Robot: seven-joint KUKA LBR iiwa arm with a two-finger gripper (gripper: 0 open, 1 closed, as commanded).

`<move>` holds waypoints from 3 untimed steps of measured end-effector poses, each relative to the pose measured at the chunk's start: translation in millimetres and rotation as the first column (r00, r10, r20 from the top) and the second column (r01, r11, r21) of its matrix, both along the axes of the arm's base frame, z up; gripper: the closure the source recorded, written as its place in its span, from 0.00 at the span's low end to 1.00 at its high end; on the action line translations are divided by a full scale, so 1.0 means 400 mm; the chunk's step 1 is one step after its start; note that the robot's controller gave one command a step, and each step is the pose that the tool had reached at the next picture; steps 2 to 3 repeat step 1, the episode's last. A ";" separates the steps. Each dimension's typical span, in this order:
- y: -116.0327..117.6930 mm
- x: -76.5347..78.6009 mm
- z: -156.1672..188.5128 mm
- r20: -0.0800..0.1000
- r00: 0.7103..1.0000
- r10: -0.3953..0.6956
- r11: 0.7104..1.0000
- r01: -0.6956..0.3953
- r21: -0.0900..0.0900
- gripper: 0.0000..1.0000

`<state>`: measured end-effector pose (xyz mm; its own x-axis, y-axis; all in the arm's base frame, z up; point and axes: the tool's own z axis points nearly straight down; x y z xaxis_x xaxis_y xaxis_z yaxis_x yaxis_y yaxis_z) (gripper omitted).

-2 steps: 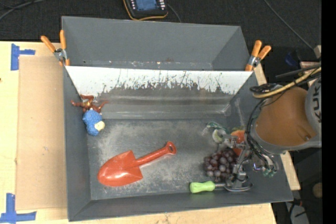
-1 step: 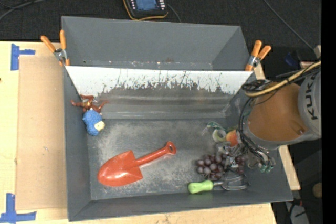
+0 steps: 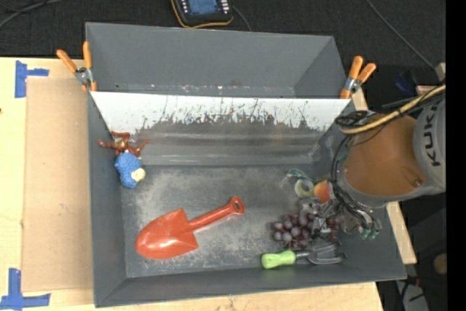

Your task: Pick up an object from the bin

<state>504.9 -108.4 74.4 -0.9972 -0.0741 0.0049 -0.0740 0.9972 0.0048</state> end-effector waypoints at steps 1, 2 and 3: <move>0.003 -0.008 0.080 -0.011 1.000 0.001 1.000 -0.001 0.003 1.00; 0.003 -0.008 0.080 -0.011 1.000 0.001 1.000 -0.001 0.003 1.00; 0.003 -0.008 0.080 -0.011 1.000 0.001 1.000 -0.001 0.003 1.00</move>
Offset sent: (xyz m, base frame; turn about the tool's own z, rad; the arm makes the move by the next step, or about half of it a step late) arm -0.0027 0.0008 0.0802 -0.0004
